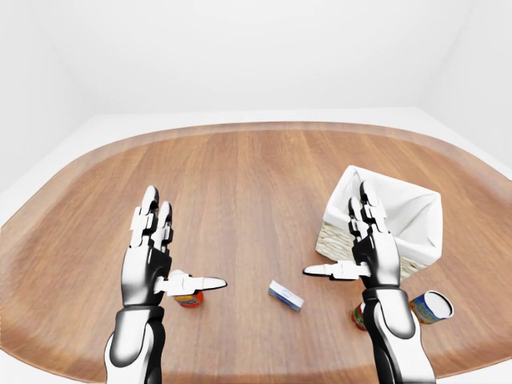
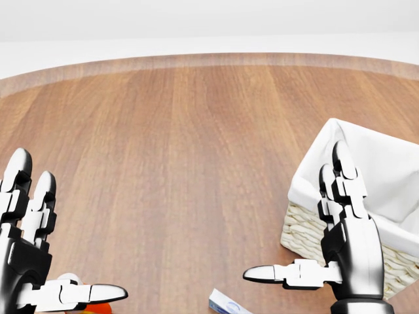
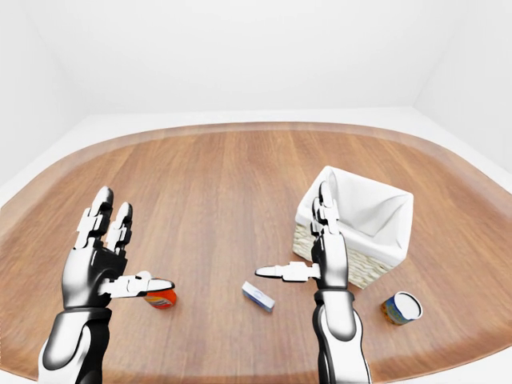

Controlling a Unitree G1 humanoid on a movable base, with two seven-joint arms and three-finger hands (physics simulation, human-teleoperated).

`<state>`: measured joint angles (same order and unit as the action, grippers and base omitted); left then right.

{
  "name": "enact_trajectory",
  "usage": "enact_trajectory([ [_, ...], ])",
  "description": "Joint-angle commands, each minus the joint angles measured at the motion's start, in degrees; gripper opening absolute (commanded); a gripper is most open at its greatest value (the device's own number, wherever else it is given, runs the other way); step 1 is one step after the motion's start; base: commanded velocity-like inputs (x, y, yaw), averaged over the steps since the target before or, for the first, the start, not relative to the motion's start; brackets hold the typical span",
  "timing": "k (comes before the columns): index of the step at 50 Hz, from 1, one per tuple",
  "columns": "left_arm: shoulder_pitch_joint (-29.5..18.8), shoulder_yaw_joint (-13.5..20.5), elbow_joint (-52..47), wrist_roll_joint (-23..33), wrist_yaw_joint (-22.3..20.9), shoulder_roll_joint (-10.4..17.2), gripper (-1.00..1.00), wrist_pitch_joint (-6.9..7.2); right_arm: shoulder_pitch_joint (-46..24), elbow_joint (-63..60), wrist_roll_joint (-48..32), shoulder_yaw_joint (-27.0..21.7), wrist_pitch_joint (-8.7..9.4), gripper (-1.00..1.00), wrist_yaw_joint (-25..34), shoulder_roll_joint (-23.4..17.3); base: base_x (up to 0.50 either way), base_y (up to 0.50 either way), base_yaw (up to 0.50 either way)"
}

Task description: Pick up the ketchup, and put it in the basket.

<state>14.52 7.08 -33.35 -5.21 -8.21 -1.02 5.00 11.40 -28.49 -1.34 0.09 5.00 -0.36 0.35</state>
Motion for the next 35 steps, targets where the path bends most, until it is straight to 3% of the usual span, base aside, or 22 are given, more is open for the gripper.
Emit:
enact_trajectory([
  [1,0.4,0.3,-0.1,-0.2,0.0,-0.2,1.0,0.0,0.1,1.1,-0.1,-0.3,0.0,1.0,-0.7,0.1,0.0,0.0,0.0],
  [20,1.0,0.1,-0.7,0.5,0.1,-0.1,1.0,0.0,-0.3,1.4,0.2,-0.5,0.0,1.0,-0.9,0.0,0.0,0.0,0.0],
  [25,0.9,2.3,-2.7,-0.7,0.1,-0.5,1.0,0.0,-0.3,0.9,0.5,-1.2,0.0,1.0,-0.7,0.0,0.0,0.0,0.0],
  [33,1.3,5.1,3.7,2.6,-0.2,-0.4,1.0,0.0,-0.3,1.2,0.0,-1.3,0.0,1.0,-1.0,0.1,0.0,0.0,0.0],
  [35,1.8,5.8,5.1,3.5,-0.7,-0.4,1.0,-1.13,-0.4,1.5,-0.2,-1.2,0.0,1.0,-1.0,0.1,0.0,0.0,0.0],
])
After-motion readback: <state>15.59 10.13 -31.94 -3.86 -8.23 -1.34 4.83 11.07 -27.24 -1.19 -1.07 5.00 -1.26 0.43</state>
